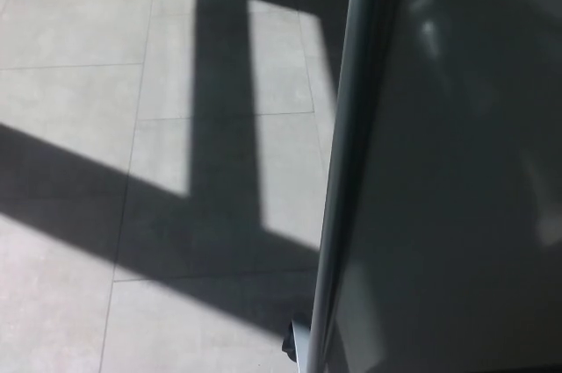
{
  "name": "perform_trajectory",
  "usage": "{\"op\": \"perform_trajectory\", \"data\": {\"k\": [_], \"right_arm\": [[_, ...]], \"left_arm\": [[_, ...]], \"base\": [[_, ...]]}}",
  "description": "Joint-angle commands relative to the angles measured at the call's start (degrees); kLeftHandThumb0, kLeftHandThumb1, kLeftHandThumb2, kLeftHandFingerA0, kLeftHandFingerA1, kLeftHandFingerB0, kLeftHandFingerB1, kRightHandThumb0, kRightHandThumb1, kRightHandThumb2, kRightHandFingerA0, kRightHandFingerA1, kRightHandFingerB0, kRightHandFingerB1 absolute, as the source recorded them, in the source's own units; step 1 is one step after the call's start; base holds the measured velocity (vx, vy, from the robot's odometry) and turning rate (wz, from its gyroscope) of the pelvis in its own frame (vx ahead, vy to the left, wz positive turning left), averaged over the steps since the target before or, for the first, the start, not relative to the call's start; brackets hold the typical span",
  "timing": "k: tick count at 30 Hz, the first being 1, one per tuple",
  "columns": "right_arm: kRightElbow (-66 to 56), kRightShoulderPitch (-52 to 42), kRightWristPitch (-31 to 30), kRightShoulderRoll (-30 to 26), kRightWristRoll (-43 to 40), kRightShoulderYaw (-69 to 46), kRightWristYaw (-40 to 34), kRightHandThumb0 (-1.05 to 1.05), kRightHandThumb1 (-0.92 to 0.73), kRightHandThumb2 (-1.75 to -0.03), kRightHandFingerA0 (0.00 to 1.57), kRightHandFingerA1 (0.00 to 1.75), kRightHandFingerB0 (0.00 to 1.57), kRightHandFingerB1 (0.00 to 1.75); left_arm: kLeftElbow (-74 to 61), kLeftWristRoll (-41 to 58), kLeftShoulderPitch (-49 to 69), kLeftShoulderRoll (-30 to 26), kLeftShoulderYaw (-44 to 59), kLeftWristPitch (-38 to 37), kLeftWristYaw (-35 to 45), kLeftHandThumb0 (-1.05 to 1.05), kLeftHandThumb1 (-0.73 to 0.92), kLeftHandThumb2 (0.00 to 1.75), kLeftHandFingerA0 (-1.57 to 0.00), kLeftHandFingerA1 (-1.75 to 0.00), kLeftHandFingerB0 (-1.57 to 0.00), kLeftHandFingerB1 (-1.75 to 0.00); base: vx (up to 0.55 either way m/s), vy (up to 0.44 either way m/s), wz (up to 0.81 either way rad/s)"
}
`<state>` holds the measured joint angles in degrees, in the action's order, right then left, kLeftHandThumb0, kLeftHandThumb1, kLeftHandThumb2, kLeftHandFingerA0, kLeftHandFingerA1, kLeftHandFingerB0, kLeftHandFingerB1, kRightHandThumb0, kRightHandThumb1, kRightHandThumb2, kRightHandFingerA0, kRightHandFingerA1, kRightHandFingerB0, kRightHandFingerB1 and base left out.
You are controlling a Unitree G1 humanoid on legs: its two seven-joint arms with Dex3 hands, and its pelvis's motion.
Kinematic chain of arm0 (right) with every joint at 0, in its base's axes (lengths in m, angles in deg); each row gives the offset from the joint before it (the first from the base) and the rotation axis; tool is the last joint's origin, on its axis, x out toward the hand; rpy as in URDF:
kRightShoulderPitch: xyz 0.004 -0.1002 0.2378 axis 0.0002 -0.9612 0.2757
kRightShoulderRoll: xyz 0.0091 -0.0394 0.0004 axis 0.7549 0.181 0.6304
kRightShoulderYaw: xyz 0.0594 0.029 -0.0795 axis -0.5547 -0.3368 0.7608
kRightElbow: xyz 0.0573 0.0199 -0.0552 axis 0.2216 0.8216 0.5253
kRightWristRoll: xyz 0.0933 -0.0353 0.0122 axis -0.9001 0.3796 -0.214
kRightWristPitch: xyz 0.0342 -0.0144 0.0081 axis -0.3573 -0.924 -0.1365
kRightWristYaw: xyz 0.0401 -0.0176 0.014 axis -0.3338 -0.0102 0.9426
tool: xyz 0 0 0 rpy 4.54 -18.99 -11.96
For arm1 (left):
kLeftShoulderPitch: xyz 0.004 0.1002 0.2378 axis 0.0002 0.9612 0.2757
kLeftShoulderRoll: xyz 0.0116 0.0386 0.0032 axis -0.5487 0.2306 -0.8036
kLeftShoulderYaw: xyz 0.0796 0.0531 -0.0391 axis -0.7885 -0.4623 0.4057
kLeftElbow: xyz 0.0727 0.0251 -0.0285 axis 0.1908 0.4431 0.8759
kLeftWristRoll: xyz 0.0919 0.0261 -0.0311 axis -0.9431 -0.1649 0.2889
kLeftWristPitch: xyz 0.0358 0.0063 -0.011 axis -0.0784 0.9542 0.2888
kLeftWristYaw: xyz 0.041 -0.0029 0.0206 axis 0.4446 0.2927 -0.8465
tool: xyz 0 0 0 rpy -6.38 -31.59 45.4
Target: A white board is being place on the right hand side and parallel to the robot and the robot uses its left hand to grab on the leftside of the whiteboard and drag the whiteboard from the right hand side to the left hand side
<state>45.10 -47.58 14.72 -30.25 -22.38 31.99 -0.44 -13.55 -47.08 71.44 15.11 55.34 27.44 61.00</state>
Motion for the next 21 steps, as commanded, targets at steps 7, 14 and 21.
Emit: {"op": "perform_trajectory", "data": {"k": [7,14,21], "right_arm": [[4.2,1.3,12.4,-1.7,-3.5,-2.7,5.1,-0.6,-0.8,-0.75,0.7,1.1,0.29,0.65],[5.9,1.4,15.1,-1.5,-2.6,-2.2,4.1,-0.59,-0.78,-0.77,0.7,1.08,0.29,0.66],[6.4,2.1,14.7,-1.5,-2.9,-2.3,4.4,-0.6,-0.77,-0.75,0.71,1.09,0.29,0.65]], "left_arm": [[-19.6,11.1,-3.0,-1.0,3.1,1.1,14.0,-0.23,0.6,1.04,-0.02,-0.5,0.0,-0.47],[-35.0,15.1,-11.2,-0.6,0.6,16.1,15.6,-0.29,0.59,0.64,-0.05,-0.25,-0.07,-0.22],[-42.9,9.6,-21.2,1.1,-7.7,22.3,13.4,-0.32,0.54,0.6,-0.07,-0.3,-0.05,-0.2]], "base": [[0.0,0.0,0.0],[0.0,0.0,0.0],[0.0,0.0,0.0]]}}
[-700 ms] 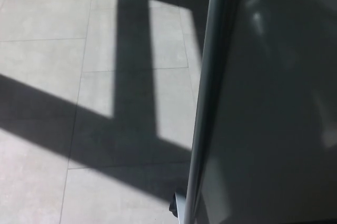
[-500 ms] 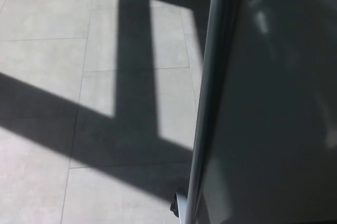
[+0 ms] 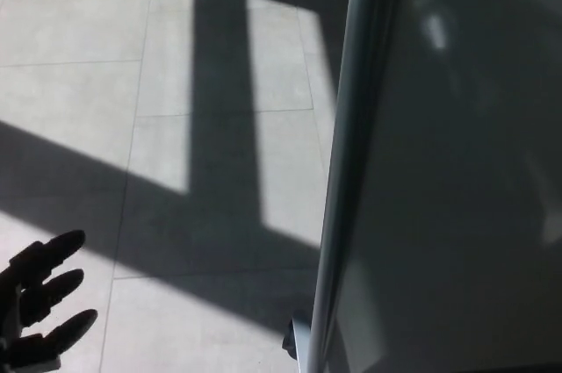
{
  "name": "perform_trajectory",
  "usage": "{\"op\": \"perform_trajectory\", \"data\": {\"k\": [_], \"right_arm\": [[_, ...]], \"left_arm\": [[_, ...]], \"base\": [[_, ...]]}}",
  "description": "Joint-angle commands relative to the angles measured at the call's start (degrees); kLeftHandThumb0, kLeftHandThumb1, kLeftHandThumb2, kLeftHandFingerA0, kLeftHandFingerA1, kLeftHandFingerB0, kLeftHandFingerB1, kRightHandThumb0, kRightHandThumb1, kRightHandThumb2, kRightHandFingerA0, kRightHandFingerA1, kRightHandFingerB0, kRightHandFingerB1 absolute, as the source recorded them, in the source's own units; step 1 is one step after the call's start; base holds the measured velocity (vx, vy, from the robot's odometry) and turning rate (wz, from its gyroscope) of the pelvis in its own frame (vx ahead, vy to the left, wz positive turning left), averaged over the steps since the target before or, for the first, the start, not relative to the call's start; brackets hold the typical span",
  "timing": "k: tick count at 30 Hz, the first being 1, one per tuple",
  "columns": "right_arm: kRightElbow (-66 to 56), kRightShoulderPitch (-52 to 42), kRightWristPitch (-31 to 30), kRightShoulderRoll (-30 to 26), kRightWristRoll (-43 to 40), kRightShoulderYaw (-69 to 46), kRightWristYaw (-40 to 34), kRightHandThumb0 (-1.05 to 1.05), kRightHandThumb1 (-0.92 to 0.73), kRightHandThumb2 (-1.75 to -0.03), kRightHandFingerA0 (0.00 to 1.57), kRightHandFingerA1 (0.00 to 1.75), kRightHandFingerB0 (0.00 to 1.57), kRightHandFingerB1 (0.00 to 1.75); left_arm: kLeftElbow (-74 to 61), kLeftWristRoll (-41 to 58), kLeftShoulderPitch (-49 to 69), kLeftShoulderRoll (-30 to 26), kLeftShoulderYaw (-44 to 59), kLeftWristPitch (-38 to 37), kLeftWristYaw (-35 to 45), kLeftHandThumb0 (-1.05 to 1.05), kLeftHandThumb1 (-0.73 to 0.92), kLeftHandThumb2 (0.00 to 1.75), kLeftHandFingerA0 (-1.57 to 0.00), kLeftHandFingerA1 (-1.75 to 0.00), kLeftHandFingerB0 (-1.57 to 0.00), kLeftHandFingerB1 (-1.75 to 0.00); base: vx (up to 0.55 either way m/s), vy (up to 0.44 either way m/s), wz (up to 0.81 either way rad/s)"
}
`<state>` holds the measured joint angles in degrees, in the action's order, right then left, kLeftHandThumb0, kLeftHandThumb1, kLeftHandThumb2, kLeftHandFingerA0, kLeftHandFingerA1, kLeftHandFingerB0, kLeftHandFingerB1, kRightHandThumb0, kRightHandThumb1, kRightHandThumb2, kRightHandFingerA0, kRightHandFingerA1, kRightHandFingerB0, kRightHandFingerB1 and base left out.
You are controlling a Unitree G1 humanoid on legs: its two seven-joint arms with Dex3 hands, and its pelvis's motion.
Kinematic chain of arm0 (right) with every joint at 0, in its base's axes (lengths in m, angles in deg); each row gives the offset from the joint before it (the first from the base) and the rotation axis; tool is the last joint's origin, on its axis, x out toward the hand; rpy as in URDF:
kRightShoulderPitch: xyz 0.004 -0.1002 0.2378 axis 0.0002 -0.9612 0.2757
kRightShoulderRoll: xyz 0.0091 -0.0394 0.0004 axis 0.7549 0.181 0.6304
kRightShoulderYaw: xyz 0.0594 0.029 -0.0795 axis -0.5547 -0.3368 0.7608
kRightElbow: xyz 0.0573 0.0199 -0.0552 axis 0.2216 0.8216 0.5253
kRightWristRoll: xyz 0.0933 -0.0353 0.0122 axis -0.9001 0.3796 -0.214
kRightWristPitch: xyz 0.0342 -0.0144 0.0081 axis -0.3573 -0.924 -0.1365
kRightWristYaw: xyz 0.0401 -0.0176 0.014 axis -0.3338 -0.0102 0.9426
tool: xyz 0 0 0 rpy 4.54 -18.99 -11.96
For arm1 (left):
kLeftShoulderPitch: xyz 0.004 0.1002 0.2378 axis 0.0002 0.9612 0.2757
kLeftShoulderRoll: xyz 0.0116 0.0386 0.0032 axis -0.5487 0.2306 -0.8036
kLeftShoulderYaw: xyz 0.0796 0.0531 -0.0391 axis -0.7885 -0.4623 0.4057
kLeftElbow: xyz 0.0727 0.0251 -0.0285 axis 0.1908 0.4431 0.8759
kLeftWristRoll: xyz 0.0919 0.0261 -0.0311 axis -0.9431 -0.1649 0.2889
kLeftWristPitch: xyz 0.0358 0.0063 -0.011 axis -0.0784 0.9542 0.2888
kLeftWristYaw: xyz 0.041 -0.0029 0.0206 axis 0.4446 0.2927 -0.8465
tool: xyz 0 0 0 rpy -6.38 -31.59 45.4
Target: A white board is being place on the right hand side and parallel to the robot and the robot uses its left hand to grab on the leftside of the whiteboard and drag the whiteboard from the right hand side to the left hand side
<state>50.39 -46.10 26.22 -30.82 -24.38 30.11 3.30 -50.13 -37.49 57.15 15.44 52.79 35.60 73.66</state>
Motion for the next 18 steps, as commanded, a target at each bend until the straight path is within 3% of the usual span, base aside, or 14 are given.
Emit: {"op": "perform_trajectory", "data": {"k": [1,6,7,8,9,10,15,16,18], "right_arm": [[1.1,0.7,2.9,-0.9,-1.3,-0.6,1.5,-0.61,-0.78,-0.75,0.69,1.11,0.28,0.66],[1.5,0.6,3.6,-0.9,-1.0,-0.5,0.9,-0.6,-0.77,-0.76,0.71,1.08,0.3,0.67],[1.6,0.7,3.6,-0.9,-1.1,-0.5,1.1,-0.62,-0.61,-1.1,0.73,0.97,0.34,0.68],[1.7,0.7,3.6,-0.8,-1.1,-0.5,1.3,-0.62,-0.61,-1.1,0.73,0.97,0.34,0.68],[1.9,0.8,3.4,-0.8,-1.0,-0.4,0.9,-0.62,-0.76,-0.76,0.73,1.06,0.32,0.67],[2.0,0.8,3.2,-0.8,-0.9,-0.3,0.9,-0.61,-0.76,-0.74,0.72,1.08,0.31,0.65],[2.4,0.9,3.3,-0.5,-1.7,-0.7,1.6,-0.63,-0.75,-0.75,0.72,1.08,0.32,0.66],[2.5,1.0,3.7,-0.5,-1.4,-0.6,1.2,-0.63,-0.74,-0.78,0.73,1.1,0.32,0.7],[2.7,1.0,4.7,-0.9,-0.4,0.1,0.8,-0.62,-0.76,-0.78,0.71,1.11,0.31,0.71]], "left_arm": [[-7.1,-0.2,-8.5,0.8,-6.2,16.0,0.6,-0.38,0.51,0.65,-0.07,-0.31,-0.05,-0.18],[-8.5,-4.8,-15.9,2.2,-12.1,18.4,-0.7,-0.38,0.52,0.66,-0.05,-0.35,-0.05,-0.17],[-8.6,-4.7,-17.0,2.7,-12.7,19.3,-0.9,-0.32,0.49,0.7,-0.05,-0.33,-0.02,-0.19],[-8.7,-4.2,-17.5,3.0,-12.9,20.0,-0.9,-0.32,0.49,0.7,-0.05,-0.33,-0.02,-0.19],[-8.8,-3.6,-18.5,3.6,-13.3,21.5,-0.9,-0.29,0.5,0.69,-0.02,-0.28,-0.03,-0.17],[-7.7,-4.0,-20.0,4.1,-14.0,21.5,-1.1,-0.37,0.49,0.69,-0.03,-0.29,-0.03,-0.17],[-2.0,-5.1,-26.0,6.8,-15.9,21.7,-2.3,-0.4,0.46,0.7,-0.01,-0.28,-0.02,-0.17],[-0.3,-5.6,-27.3,7.1,-16.5,21.2,-2.1,-0.51,0.33,0.72,0.0,-0.3,0.0,-0.17],[4.3,-7.1,-30.8,8.3,-17.9,20.2,-2.6,-0.53,0.34,0.73,-0.02,-0.3,-0.01,-0.16]], "base": [[0.0,0.0,0.0],[0.0,0.0,0.0],[0.0,0.0,0.0],[0.0,0.0,0.0],[0.0,0.0,0.0],[0.0,0.0,0.0],[0.0,0.0,0.0],[0.0,0.0,0.0],[0.0,0.0,0.0]]}}
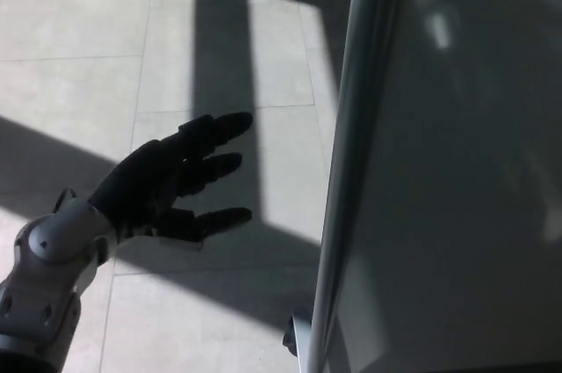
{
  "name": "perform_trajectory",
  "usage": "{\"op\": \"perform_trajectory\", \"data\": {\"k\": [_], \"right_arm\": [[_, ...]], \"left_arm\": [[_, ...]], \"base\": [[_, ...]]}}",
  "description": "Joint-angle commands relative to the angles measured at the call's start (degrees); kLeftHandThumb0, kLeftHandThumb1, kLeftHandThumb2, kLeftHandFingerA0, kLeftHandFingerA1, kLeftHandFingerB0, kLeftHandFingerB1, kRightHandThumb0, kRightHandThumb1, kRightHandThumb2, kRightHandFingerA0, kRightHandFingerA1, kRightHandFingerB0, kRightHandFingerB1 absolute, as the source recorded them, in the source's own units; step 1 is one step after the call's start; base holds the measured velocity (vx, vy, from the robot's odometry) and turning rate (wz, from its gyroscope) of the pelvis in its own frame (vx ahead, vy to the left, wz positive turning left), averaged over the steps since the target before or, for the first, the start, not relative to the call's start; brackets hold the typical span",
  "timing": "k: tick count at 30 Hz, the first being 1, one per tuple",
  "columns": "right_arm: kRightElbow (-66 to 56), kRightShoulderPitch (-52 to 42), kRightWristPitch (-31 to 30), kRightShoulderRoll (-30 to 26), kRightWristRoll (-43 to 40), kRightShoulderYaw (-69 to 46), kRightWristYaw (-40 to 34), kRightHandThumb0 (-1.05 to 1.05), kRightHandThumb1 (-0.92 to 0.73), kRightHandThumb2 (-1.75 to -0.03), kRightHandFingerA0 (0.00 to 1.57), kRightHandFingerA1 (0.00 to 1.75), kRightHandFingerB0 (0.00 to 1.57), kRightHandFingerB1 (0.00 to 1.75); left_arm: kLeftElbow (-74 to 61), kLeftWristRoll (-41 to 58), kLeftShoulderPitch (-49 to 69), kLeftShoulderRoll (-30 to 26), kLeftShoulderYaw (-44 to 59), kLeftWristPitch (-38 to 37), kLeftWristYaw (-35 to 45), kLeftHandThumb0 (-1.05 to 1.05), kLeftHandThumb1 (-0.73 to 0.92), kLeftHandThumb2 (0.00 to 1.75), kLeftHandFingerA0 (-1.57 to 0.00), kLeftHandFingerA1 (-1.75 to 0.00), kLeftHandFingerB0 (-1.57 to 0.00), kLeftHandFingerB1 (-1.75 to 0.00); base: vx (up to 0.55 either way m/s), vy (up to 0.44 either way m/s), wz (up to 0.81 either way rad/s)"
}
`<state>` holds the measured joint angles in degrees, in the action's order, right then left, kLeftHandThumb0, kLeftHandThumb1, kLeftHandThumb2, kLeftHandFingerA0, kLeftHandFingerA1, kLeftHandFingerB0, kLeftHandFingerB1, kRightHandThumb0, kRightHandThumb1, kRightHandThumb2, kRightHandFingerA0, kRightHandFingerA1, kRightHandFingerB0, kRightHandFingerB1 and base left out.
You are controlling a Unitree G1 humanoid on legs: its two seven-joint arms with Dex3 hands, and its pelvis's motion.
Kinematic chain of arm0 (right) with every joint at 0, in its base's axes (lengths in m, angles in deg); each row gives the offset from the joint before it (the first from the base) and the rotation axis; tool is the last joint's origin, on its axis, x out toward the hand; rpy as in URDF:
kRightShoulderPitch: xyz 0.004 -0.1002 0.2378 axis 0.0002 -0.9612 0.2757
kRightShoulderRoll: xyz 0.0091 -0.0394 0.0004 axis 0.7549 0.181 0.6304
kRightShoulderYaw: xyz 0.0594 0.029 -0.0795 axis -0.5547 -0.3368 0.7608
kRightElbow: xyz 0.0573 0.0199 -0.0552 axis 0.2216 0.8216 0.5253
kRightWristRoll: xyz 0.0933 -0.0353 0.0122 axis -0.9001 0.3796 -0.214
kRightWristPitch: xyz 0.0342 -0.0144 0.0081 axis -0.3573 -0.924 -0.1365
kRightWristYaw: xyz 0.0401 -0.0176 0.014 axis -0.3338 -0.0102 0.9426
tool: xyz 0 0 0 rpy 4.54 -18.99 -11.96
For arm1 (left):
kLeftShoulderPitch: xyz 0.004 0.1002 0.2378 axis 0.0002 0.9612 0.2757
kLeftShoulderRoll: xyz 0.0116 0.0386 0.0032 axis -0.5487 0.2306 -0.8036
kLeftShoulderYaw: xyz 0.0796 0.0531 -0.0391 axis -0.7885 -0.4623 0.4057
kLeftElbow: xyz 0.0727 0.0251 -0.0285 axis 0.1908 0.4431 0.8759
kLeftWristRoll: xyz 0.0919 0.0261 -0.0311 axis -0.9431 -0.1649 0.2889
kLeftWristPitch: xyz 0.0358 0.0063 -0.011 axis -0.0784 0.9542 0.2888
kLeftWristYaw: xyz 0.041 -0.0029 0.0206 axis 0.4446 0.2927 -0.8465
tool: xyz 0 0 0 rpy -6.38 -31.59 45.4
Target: A white board is being place on the right hand side and parallel to the robot and the robot uses its left hand to grab on the leftside of the whiteboard and drag the whiteboard from the right hand side to the left hand side
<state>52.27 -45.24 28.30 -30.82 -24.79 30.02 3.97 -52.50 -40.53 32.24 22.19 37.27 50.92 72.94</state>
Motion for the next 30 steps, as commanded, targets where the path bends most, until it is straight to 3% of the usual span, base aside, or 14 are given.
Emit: {"op": "perform_trajectory", "data": {"k": [1,3,4,6,7,8,9,11,12,15,17,20,21,30], "right_arm": [[0.8,0.1,2.8,-1.0,0.0,0.3,0.3,-0.62,-0.76,-0.78,0.71,1.11,0.31,0.71],[0.5,0.4,2.1,-1.2,-0.1,0.5,0.4,-0.63,-0.77,-0.77,0.69,1.1,0.29,0.68],[0.1,0.2,1.5,-1.1,-0.4,0.4,0.6,-0.6,-0.76,-0.77,0.7,1.09,0.31,0.67],[-0.1,0.1,1.7,-1.1,-0.4,0.4,0.3,-0.6,-0.75,-0.77,0.7,1.07,0.32,0.66],[0.1,0.3,1.4,-0.9,-0.9,0.2,0.8,-0.6,-0.75,-0.77,0.71,1.07,0.32,0.66],[0.1,0.4,1.2,-0.8,-1.1,0.0,1.0,-0.6,-0.75,-0.77,0.71,1.07,0.32,0.66],[0.1,0.3,1.4,-1.0,-0.8,0.3,0.8,-0.59,-0.75,-0.77,0.71,1.06,0.3,0.65],[-0.3,0.1,1.6,-1.0,-0.7,0.3,0.5,-0.6,-0.75,-0.77,0.71,1.06,0.32,0.66],[-0.3,0.1,2.0,-1.1,-0.2,0.6,0.0,-0.59,-0.76,-0.76,0.72,1.06,0.32,0.66],[-0.3,0.2,2.2,-1.3,0.2,0.9,-0.4,-0.6,-0.76,-0.75,0.72,1.05,0.33,0.66],[-0.3,0.2,2.2,-1.2,-0.4,0.8,0.4,-0.6,-0.76,-0.79,0.73,1.06,0.33,0.66],[-0.2,0.1,2.1,-1.1,-0.5,0.8,0.7,-0.58,-0.75,-0.8,0.72,1.08,0.33,0.68],[-0.3,0.0,2.2,-1.1,-0.5,0.9,0.6,-0.59,-0.75,-0.8,0.71,1.09,0.33,0.69],[0.2,0.1,3.0,-1.4,0.2,1.3,0.2,-0.61,-0.76,-0.75,0.69,1.08,0.38,0.72]], "left_arm": [[7.4,-4.2,-6.5,1.9,-2.5,5.1,-2.3,-0.53,0.34,0.73,-0.02,-0.3,-0.01,-0.16],[9.0,-6.1,-8.4,2.6,-3.7,4.6,-4.0,-0.5,0.33,0.74,-0.01,-0.35,0.0,-0.18],[10.2,-6.2,-9.2,3.5,-4.0,4.6,-4.5,-0.52,0.31,0.65,-0.06,-0.3,-0.02,-0.1],[11.7,-6.1,-9.8,4.5,-4.0,3.7,-4.7,-0.53,0.38,0.53,-0.12,-0.29,0.0,-0.14],[12.5,-5.9,-9.9,5.0,-3.8,2.6,-4.5,-0.49,0.33,0.7,-0.09,-0.34,0.0,-0.11],[12.7,-5.9,-10.0,5.2,-3.7,2.2,-4.4,-0.49,0.33,0.7,-0.09,-0.34,0.0,-0.11],[13.2,-6.4,-10.4,5.5,-4.0,1.9,-4.5,-0.54,0.39,0.53,-0.1,-0.29,0.0,-0.12],[13.4,-6.6,-11.1,6.5,-4.3,2.9,-5.0,-0.55,0.39,0.53,-0.09,-0.29,0.0,-0.19],[13.7,-6.8,-11.5,7.0,-4.3,2.9,-5.2,-0.55,0.31,0.64,-0.08,-0.31,0.0,-0.17],[14.3,-7.5,-12.1,7.7,-4.5,2.6,-5.8,-0.57,0.39,0.53,-0.09,-0.29,0.0,-0.22],[14.5,-7.4,-13.0,9.2,-4.7,4.0,-6.2,-0.54,0.3,0.64,-0.07,-0.3,0.0,-0.18],[14.0,-7.3,-13.5,10.2,-4.7,5.5,-6.3,-0.54,0.3,0.64,-0.08,-0.3,0.0,-0.18],[13.8,-7.5,-13.4,10.3,-4.8,5.6,-6.3,-0.55,0.39,0.53,-0.09,-0.27,0.0,-0.2],[14.0,-8.9,-15.9,13.5,-6.7,6.4,-6.7,-0.56,0.36,0.52,-0.08,-0.28,0.0,-0.24]], "base": [[0.0,0.0,0.0],[0.0,0.0,0.0],[0.0,0.0,0.0],[0.0,0.0,0.0],[0.0,0.0,0.0],[0.0,0.0,0.0],[0.0,0.0,0.0],[0.0,0.0,0.0],[0.0,0.0,0.0],[0.0,0.0,0.0],[0.0,0.0,0.0],[0.0,0.0,0.0],[0.0,0.0,0.0],[0.0,0.0,0.0]]}}
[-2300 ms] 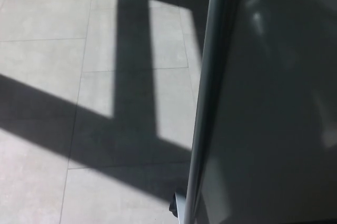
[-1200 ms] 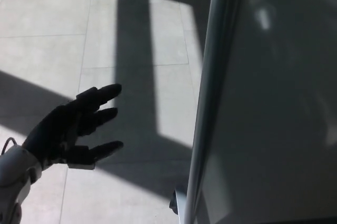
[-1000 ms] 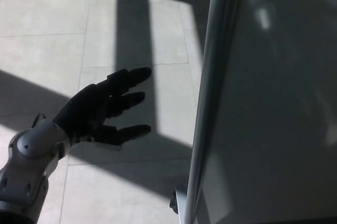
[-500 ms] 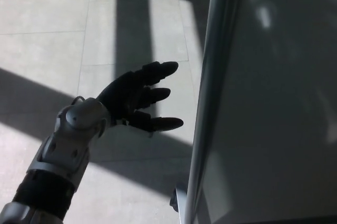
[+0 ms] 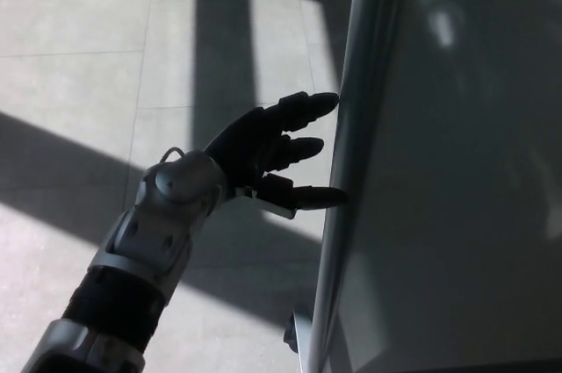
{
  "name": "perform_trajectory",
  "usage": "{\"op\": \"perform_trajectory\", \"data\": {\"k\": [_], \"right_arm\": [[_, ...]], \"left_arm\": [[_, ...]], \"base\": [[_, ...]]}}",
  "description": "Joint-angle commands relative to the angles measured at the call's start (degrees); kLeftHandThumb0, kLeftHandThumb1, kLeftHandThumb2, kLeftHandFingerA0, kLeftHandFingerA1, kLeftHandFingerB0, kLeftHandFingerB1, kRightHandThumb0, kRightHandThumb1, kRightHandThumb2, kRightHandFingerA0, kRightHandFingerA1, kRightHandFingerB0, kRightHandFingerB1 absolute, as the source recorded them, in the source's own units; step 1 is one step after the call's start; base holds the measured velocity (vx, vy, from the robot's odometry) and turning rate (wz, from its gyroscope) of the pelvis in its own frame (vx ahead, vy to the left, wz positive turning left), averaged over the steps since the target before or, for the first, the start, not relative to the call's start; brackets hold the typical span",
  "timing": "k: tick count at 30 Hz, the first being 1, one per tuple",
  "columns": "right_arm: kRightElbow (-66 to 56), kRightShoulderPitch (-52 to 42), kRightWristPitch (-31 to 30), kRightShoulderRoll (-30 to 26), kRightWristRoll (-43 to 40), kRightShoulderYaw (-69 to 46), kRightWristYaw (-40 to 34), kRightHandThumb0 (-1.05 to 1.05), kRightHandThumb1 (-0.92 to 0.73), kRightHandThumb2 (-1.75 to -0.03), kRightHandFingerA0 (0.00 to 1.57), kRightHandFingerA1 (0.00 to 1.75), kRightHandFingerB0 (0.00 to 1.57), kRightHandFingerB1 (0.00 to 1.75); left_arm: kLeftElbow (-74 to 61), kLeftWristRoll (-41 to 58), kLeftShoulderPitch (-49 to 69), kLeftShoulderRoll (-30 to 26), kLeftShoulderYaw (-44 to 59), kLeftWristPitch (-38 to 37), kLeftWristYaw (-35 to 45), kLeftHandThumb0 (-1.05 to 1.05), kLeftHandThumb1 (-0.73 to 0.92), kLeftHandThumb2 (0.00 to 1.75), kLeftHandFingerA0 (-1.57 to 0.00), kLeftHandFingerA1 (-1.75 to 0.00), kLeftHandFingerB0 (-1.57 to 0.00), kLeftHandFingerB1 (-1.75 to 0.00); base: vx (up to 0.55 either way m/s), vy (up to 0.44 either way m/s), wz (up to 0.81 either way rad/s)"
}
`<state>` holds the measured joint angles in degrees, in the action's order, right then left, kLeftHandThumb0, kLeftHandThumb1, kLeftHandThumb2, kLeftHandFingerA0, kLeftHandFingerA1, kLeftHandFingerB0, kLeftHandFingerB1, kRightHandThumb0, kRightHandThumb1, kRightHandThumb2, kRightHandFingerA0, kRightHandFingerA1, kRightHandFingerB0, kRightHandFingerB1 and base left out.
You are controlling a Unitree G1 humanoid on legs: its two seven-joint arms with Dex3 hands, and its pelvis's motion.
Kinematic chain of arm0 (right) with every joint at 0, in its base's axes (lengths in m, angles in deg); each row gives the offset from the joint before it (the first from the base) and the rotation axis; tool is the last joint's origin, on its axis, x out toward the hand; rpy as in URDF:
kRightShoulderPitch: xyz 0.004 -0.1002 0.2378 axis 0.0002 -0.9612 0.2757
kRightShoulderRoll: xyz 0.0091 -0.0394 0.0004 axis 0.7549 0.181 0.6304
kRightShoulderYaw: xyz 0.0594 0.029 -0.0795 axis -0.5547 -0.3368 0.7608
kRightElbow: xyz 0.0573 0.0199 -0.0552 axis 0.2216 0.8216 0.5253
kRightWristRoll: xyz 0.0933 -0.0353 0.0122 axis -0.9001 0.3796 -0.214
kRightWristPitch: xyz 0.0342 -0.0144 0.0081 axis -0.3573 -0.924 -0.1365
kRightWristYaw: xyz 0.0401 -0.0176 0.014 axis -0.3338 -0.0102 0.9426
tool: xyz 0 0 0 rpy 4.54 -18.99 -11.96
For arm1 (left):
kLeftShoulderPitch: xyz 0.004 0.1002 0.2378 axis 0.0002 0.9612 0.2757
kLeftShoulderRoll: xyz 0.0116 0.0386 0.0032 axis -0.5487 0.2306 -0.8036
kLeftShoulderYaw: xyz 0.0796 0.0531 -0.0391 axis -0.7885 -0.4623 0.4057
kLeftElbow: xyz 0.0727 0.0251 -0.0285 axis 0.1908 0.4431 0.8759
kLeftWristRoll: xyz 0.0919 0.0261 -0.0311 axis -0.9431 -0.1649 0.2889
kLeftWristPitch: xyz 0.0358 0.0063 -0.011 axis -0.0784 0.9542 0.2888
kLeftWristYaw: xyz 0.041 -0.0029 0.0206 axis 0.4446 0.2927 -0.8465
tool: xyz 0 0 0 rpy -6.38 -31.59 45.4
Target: A white board is being place on the right hand side and parallel to the robot and the robot uses its left hand to grab on the leftside of the whiteboard and drag the whiteboard from the right hand side to the left hand side
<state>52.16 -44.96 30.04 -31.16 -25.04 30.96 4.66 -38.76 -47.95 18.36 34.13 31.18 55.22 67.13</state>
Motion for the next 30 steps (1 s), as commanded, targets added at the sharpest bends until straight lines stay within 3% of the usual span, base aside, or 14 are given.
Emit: {"op": "perform_trajectory", "data": {"k": [1,3,8,9,13,14,19,20,21,25,26,27,28,30], "right_arm": [[0.4,-0.1,1.0,-1.1,0.3,0.3,-0.2,-0.61,-0.76,-0.75,0.69,1.08,0.38,0.72],[0.4,0.0,0.7,-1.0,-0.1,0.2,0.3,-0.6,-0.75,-0.76,0.69,1.1,0.39,0.74],[0.1,0.0,1.1,-1.0,0.2,0.4,-0.2,-0.6,-0.74,-0.77,0.7,1.1,0.4,0.73],[0.1,0.0,0.7,-0.9,0.1,0.5,-0.1,-0.62,-0.75,-0.76,0.71,1.09,0.39,0.73],[0.1,0.1,0.2,-0.8,-0.4,0.3,0.6,-0.63,-0.75,-0.76,0.71,1.1,0.39,0.72],[0.0,0.1,0.1,-0.9,-0.4,0.3,0.8,-0.65,-0.75,-0.76,0.71,1.12,0.39,0.75],[-0.2,0.1,0.0,-0.6,-0.4,0.2,0.2,-0.62,-0.73,-0.75,0.73,1.09,0.41,0.74],[-0.2,0.2,0.5,-0.9,0.0,0.5,0.3,-0.63,-0.75,-0.76,0.72,1.09,0.39,0.73],[-0.2,0.3,0.5,-1.0,-0.1,0.5,0.7,-0.61,-0.74,-0.75,0.7,1.09,0.39,0.73],[-0.3,0.4,0.2,-1.0,-0.5,0.3,1.4,-0.61,-0.74,-0.75,0.7,1.09,0.39,0.73],[-0.7,0.2,1.0,-1.1,0.2,0.8,0.8,-0.59,-0.75,-0.76,0.71,1.09,0.38,0.71],[-0.7,0.2,1.0,-1.1,0.2,0.8,0.8,-0.59,-0.75,-0.76,0.71,1.09,0.38,0.71],[-0.7,0.3,0.6,-1.1,-0.2,0.6,1.1,-0.59,-0.73,-0.76,0.74,1.08,0.4,0.72],[-0.8,0.4,0.1,-1.0,-0.7,0.3,1.5,-0.59,-0.73,-0.76,0.74,1.08,0.4,0.72]], "left_arm": [[0.1,-1.1,-2.2,2.0,-0.4,2.9,-0.8,-0.56,0.36,0.52,-0.08,-0.28,0.0,-0.24],[0.1,-1.7,-2.7,2.8,-1.1,2.0,-0.8,-0.56,0.32,0.65,-0.07,-0.3,-0.02,-0.14],[0.5,-2.8,-3.7,4.3,-1.7,1.6,-2.1,-0.58,0.33,0.65,-0.07,-0.34,-0.02,-0.13],[1.0,-2.9,-3.9,4.6,-1.8,0.7,-2.4,-0.61,0.39,0.57,-0.1,-0.34,-0.01,-0.14],[1.9,-3.4,-4.2,5.3,-1.5,0.0,-3.1,-0.58,0.32,0.66,-0.08,-0.4,0.0,-0.12],[2.7,-3.5,-4.6,5.7,-1.3,0.3,-3.7,-0.66,0.41,0.55,-0.15,-0.32,0.0,-0.2],[5.6,-4.0,-6.1,6.5,-0.8,-0.6,-4.8,-0.65,0.43,0.55,-0.17,-0.33,0.0,-0.2],[6.6,-3.8,-6.4,6.7,-0.5,-1.1,-4.8,-0.6,0.43,0.56,-0.3,-0.37,0.0,-0.21],[7.0,-3.3,-6.4,6.8,0.0,-1.1,-4.8,-0.55,0.36,0.72,-0.33,-0.48,-0.01,-0.22],[7.4,-3.0,-6.4,7.2,0.9,-1.0,-4.7,-0.55,0.36,0.72,-0.33,-0.48,-0.01,-0.22],[8.1,-0.9,-4.9,7.6,2.9,-4.6,-3.8,-0.31,0.6,0.59,-0.78,-0.47,-0.34,-0.33],[8.2,-1.0,-5.0,7.7,3.0,-4.7,-3.7,-0.31,0.6,0.59,-0.78,-0.47,-0.34,-0.33],[8.7,-1.5,-5.0,7.2,2.9,-5.3,-3.2,-0.1,0.76,0.63,-0.95,-0.5,-0.87,-0.5],[9.5,-2.2,-5.0,6.4,2.7,-6.4,-2.4,-0.1,0.76,0.63,-0.95,-0.5,-0.87,-0.5]], "base": [[0.0,0.0,0.0],[0.0,0.0,0.0],[0.0,0.0,0.0],[0.0,0.0,0.0],[0.0,0.0,0.0],[0.0,0.0,0.0],[0.0,0.0,0.0],[0.0,0.0,0.0],[0.0,0.0,0.0],[0.0,0.0,0.0],[0.0,0.0,0.0],[0.0,0.0,0.0],[0.0,0.0,0.0],[0.0,0.0,0.0]]}}
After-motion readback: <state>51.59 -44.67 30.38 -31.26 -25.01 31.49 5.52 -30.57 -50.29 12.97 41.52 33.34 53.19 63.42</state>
